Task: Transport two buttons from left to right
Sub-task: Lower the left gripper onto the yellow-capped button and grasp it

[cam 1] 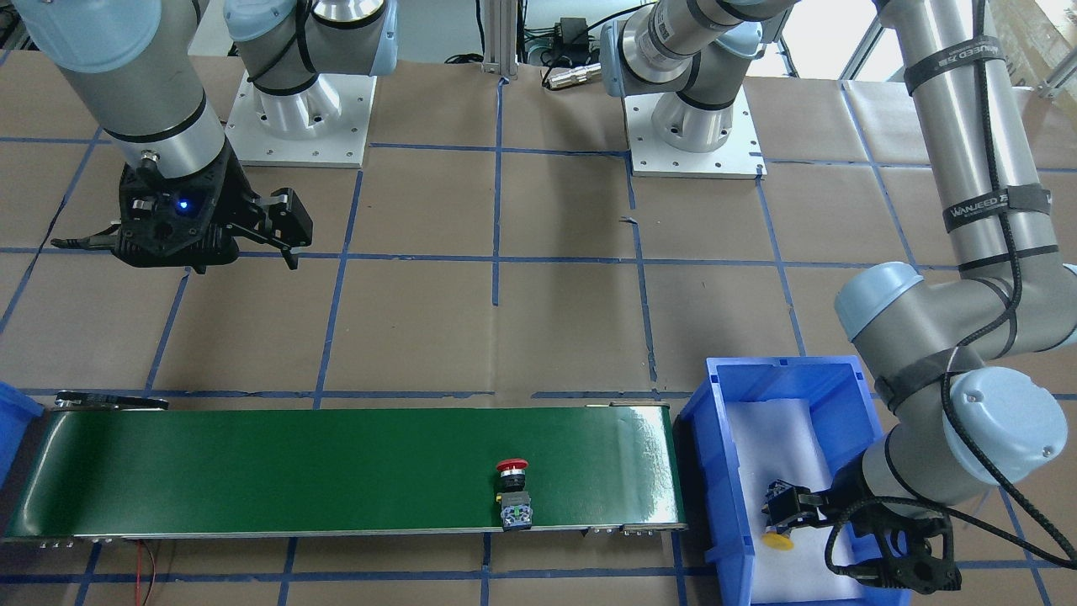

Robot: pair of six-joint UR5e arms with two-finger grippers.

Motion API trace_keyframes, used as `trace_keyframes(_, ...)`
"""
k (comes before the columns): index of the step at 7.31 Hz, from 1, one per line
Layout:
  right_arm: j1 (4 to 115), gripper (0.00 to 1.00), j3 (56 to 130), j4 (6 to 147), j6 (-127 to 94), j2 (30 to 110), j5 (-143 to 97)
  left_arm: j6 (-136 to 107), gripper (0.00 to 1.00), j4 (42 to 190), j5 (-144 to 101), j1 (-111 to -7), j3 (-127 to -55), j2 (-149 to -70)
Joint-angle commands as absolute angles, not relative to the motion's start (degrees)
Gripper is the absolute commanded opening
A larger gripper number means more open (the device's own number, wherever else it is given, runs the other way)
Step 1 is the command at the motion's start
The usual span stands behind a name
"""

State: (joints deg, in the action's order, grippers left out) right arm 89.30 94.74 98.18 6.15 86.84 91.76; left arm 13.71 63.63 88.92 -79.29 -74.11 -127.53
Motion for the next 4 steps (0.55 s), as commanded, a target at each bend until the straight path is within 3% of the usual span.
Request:
trace_keyframes(1,89.3,1.0,94.7,98.2,6.2,86.8,91.8,13.4,0.96,63.3,88.9,-79.8,-75.3,-128.6)
trace_keyframes(4,89.3,1.0,94.7,98.2,6.2,86.8,91.8,13.7,0.94,62.3,88.9,-79.7,-76.7,-128.6)
